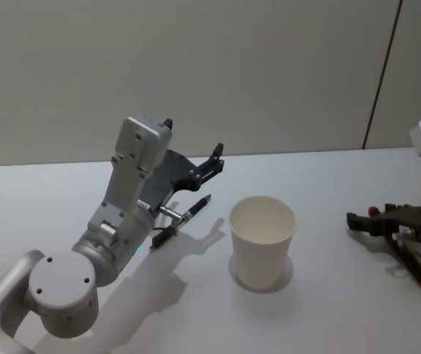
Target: Place the pen into the pen holder.
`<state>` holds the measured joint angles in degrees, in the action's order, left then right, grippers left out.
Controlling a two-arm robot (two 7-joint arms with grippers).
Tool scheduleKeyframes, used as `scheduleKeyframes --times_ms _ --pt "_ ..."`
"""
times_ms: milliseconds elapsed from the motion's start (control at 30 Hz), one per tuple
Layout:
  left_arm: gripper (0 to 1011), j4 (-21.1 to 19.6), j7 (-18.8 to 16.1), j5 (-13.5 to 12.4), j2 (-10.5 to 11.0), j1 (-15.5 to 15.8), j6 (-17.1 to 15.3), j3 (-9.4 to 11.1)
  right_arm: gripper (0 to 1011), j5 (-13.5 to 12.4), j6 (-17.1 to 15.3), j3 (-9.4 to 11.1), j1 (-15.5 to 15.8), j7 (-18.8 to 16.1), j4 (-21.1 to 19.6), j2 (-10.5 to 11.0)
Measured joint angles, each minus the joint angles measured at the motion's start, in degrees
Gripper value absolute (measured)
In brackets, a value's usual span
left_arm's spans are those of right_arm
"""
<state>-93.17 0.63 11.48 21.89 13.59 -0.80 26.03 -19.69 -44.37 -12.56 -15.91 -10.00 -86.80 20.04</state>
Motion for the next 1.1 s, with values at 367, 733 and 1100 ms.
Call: scheduleKeyframes --times_ms 367,733,1100 --pt "1000 0.0 0.0 0.0 0.0 0.0 0.0 0.0 815 0.0 0.0 -0.1 0.0 0.0 0.2 -0.1" --pt "1000 0.0 0.0 0.0 0.0 0.0 0.0 0.0 754 0.0 0.0 -0.2 0.0 0.0 0.4 -0.2" --pt "1000 0.0 0.0 0.0 0.0 0.0 0.0 0.0 680 0.0 0.1 -0.2 0.0 0.0 0.4 -0.3"
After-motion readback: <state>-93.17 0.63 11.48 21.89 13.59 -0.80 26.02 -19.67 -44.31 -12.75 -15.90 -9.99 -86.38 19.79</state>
